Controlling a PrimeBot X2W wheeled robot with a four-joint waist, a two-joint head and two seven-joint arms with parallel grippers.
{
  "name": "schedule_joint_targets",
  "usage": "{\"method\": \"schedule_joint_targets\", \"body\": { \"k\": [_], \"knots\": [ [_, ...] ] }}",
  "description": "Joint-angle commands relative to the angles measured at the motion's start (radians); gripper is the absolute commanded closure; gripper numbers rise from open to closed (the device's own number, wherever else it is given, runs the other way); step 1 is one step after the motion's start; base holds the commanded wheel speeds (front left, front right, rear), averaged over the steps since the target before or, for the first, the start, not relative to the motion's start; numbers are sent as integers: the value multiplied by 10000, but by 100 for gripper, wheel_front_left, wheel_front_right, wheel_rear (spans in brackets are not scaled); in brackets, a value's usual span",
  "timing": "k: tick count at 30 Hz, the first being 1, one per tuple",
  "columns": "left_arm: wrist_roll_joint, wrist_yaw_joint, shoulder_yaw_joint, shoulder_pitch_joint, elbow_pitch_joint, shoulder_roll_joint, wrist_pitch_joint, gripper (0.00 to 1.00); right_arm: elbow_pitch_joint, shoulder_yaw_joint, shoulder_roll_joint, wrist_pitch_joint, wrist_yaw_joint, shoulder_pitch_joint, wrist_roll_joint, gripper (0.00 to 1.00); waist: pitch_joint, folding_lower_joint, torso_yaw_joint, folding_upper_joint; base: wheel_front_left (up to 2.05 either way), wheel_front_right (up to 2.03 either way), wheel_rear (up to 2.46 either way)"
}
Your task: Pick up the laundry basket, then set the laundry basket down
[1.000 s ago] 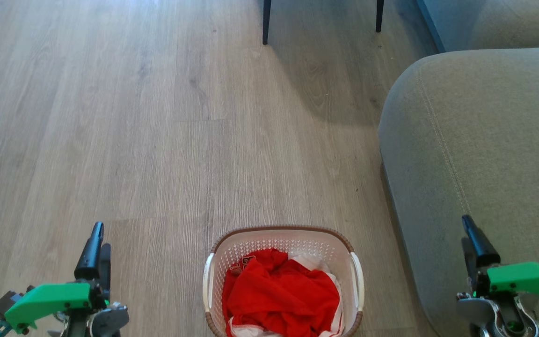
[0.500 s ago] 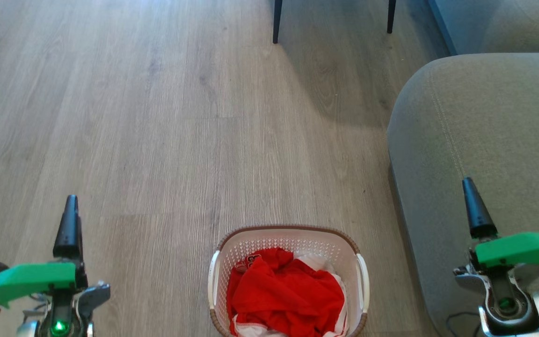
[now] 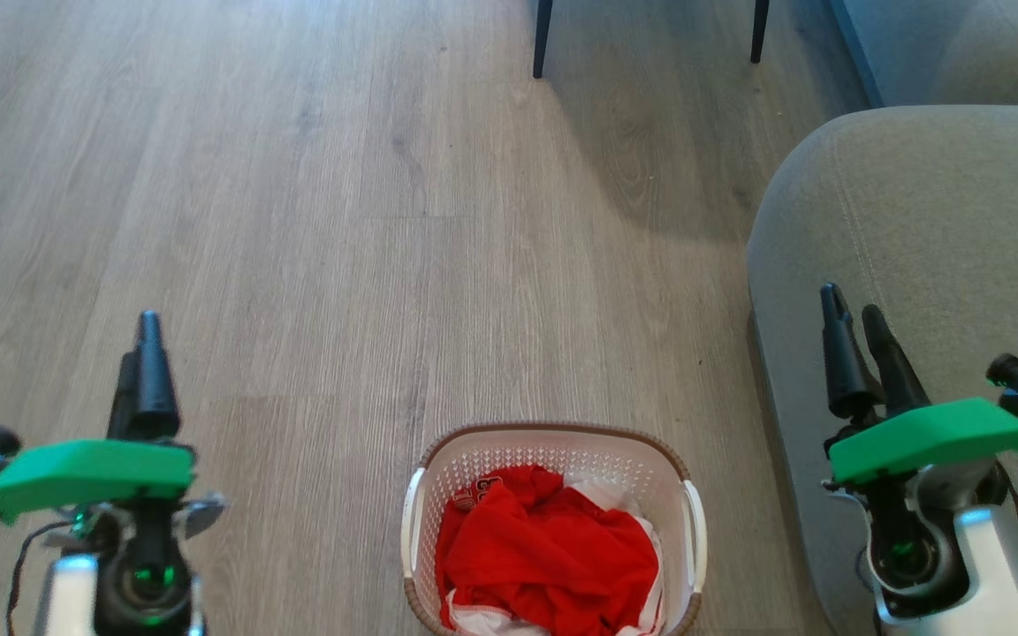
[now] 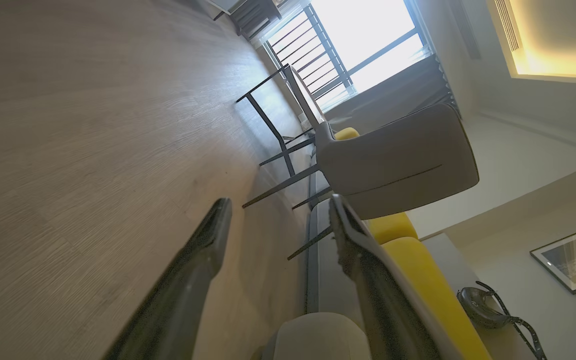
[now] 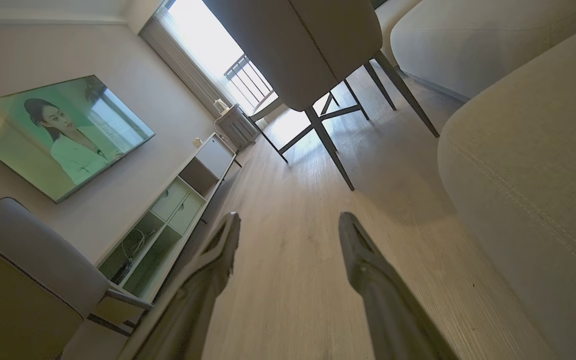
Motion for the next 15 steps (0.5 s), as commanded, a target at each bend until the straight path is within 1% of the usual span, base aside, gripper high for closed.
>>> {"method": "schedule_joint_targets", "body": {
  "k": [1, 5, 7, 9, 10, 15],
  "knots": [
    [762, 298, -195, -607, -666, 101, -168, 0, -577, 281, -208, -170, 33, -654, -676, 0, -3, 0, 42, 0, 0, 0, 0],
    [1946, 791, -911, -625, -961, 104, -285, 0, -759, 575, -303, -286, 35, -680, -1477, 0, -16, 0, 111, 0, 0, 0, 0],
    [2419, 951, -1293, -619, -977, 105, -343, 0, -839, 723, -354, -344, 36, -688, -1858, 0, -29, 0, 144, 0, 0, 0, 0],
    [2723, 933, -1670, -563, -824, 106, -402, 0, -898, 840, -370, -403, 37, -669, -2169, 0, -53, 0, 177, 0, 0, 0, 0],
    [2723, 933, -1670, -563, -824, 106, -402, 0, -898, 840, -370, -403, 37, -669, -2169, 0, -53, 0, 177, 0, 0, 0, 0],
    [3500, 620, -2231, -506, -232, 115, -549, 0, -828, 823, -205, -549, 40, -414, -2175, 0, -138, 0, 231, 0, 0, 0, 0]
  ]
}}
